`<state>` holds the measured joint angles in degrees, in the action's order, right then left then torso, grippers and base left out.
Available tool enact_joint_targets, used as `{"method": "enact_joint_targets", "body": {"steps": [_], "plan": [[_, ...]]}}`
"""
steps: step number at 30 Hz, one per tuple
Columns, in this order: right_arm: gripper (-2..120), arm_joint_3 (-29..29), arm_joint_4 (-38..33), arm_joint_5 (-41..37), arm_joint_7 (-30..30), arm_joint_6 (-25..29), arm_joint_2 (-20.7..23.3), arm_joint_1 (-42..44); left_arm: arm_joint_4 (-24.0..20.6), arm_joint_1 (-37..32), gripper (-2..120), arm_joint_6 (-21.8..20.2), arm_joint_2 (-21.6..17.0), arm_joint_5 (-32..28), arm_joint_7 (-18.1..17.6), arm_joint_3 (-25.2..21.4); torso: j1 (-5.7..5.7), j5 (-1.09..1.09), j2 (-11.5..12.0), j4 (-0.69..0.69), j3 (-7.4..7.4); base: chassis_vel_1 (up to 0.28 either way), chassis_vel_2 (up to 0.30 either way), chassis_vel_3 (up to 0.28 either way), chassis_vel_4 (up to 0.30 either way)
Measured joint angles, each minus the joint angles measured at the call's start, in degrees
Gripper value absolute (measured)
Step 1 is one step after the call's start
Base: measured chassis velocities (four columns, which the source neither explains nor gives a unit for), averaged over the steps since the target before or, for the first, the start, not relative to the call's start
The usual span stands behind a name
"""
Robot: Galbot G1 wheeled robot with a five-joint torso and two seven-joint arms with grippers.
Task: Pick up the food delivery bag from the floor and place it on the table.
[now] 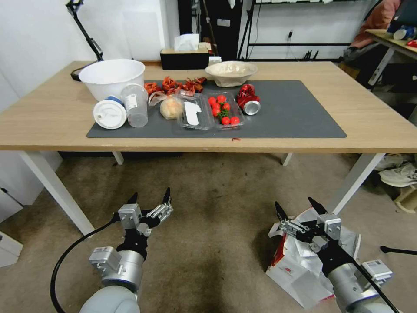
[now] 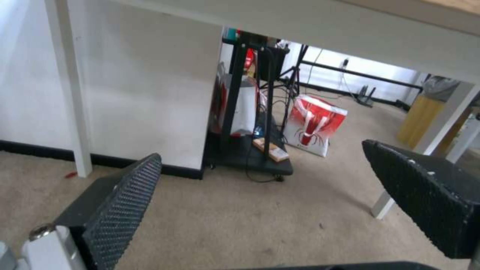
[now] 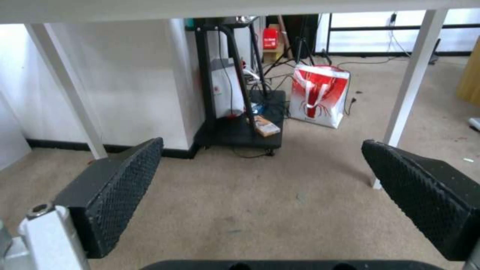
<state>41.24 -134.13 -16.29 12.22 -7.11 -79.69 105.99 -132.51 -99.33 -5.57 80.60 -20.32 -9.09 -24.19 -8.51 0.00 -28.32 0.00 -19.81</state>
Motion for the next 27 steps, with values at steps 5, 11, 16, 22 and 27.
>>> {"method": "enact_joint_targets", "body": {"steps": [5, 11, 16, 22, 27], "plan": [[100, -0.08, -0.01, 0.00, 0.02, 0.00, -0.07, 0.04, 0.08, 0.03, 100, 0.02, 0.06, 0.01, 0.01, -0.01, 0.40, 0.00, 1.18, 0.00, 0.78, 0.000, 0.000, 0.000, 0.000], [100, -0.04, -0.02, -0.04, 0.13, 0.00, 0.08, 0.16, 0.14, 0.05, 100, 0.03, 0.11, 0.05, 0.10, 0.00, 0.84, 0.00, 2.42, 0.00, 1.59, 0.000, 0.000, 0.000, 0.000], [100, -0.04, 0.20, -0.05, 0.15, 0.02, 0.08, 0.09, 0.36, 0.16, 100, 0.03, 0.08, 0.01, 0.10, 0.01, 1.24, 0.00, 3.57, 0.00, 2.33, 0.000, 0.000, 0.000, 0.000], [100, -0.01, 0.42, -0.04, 0.08, 0.10, 0.25, 0.02, 0.54, 0.34, 100, -0.01, -0.07, -0.06, 0.13, -0.06, 1.86, 0.00, 5.37, 0.00, 3.50, 0.000, 0.000, 0.000, 0.000], [100, 0.04, 0.56, 0.02, -0.16, 0.16, 0.31, 0.00, 0.77, 0.25, 100, 0.09, 0.21, 0.08, 0.30, 0.24, 2.18, 0.00, 6.40, 0.00, 4.20, 0.000, 0.000, 0.000, 0.000]]}}
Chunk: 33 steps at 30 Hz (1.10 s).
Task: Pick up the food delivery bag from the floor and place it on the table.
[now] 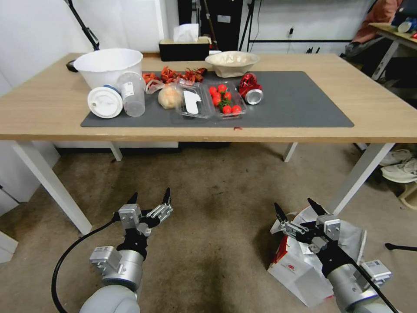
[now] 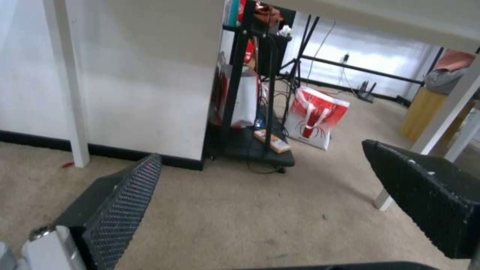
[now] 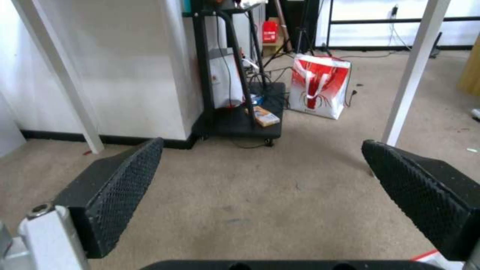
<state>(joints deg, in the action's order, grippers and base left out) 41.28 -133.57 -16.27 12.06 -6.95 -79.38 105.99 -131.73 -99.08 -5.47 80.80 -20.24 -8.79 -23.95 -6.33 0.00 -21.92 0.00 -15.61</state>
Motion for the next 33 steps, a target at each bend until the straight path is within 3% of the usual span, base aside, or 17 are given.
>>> {"method": "enact_joint_targets", "body": {"steps": [33], "plan": [[100, 0.13, 0.06, 0.20, 0.20, 0.33, -0.10, 0.45, 0.24, -0.16, 100, 0.56, -0.08, 0.18, -0.07, -0.36, 2.26, 0.00, 7.36, 0.00, 5.10, 0.000, 0.000, 0.000, 0.000]]}}
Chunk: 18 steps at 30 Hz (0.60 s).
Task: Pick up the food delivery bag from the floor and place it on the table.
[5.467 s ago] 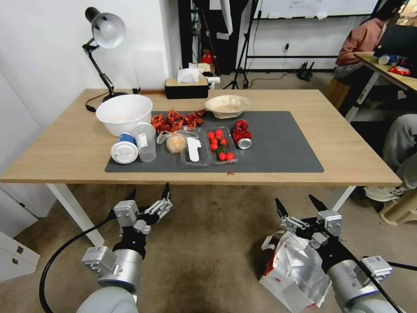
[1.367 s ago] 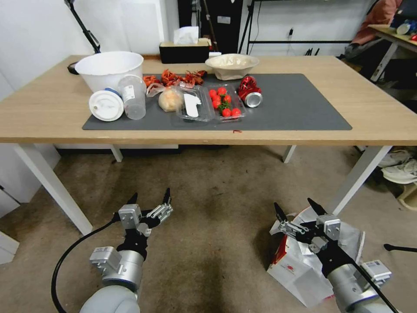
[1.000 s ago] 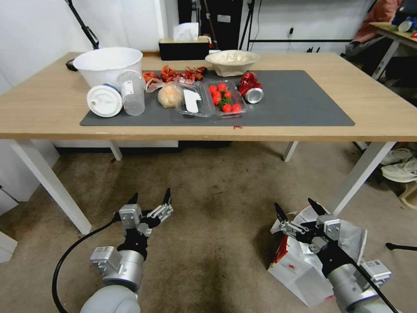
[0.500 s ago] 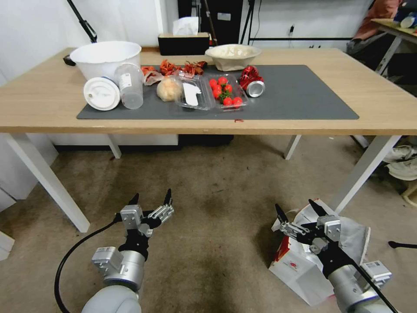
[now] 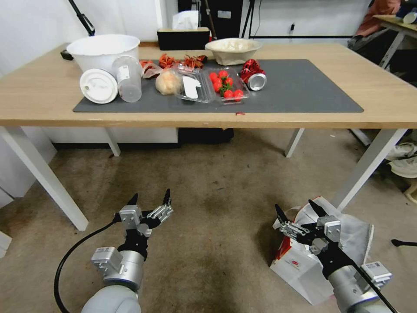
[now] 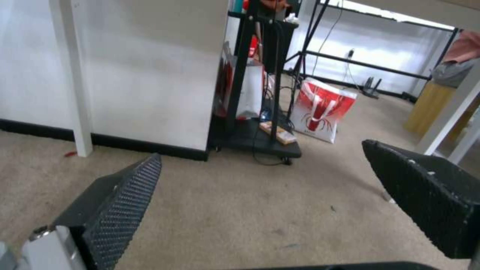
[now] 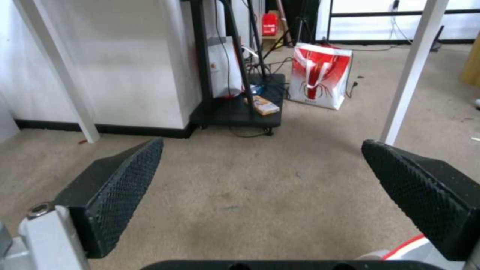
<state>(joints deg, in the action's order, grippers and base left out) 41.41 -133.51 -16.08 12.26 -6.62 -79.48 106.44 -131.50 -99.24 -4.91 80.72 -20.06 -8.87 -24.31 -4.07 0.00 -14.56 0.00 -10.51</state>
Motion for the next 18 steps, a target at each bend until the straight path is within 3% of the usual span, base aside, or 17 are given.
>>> {"method": "enact_joint_targets", "body": {"steps": [18], "plan": [[100, 0.21, 0.89, -0.25, 0.47, 1.48, 0.40, 0.65, -0.13, -0.89, 100, 0.92, 0.70, 0.78, 0.04, 0.55, 1.01, 0.00, 3.99, 0.00, 2.97, 0.000, 0.000, 0.000, 0.000]]}}
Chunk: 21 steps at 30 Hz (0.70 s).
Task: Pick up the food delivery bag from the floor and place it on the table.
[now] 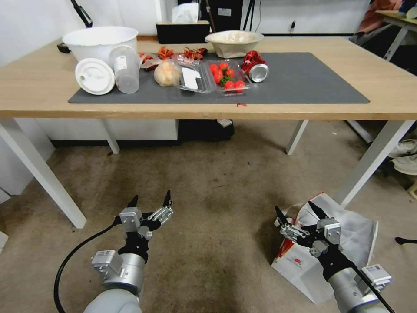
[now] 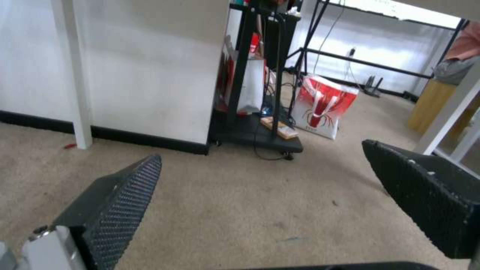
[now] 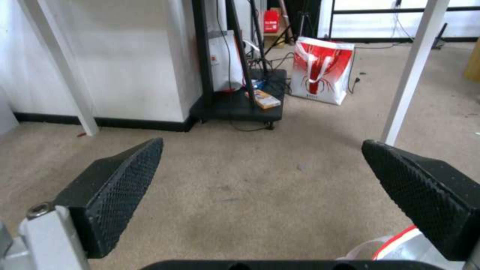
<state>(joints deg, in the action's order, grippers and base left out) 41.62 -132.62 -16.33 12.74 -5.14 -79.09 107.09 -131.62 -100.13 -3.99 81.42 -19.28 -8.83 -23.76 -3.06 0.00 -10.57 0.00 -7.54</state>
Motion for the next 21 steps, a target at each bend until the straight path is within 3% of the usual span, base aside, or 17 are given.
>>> {"method": "enact_joint_targets", "body": {"steps": [21], "plan": [[100, -0.14, 0.23, -0.03, -0.23, -0.52, -0.17, -0.62, -0.24, 0.21, 100, 0.21, -0.69, -0.64, 0.12, -0.34, 0.67, 0.00, 4.70, 0.00, 4.06, 0.000, 0.000, 0.000, 0.000]]}}
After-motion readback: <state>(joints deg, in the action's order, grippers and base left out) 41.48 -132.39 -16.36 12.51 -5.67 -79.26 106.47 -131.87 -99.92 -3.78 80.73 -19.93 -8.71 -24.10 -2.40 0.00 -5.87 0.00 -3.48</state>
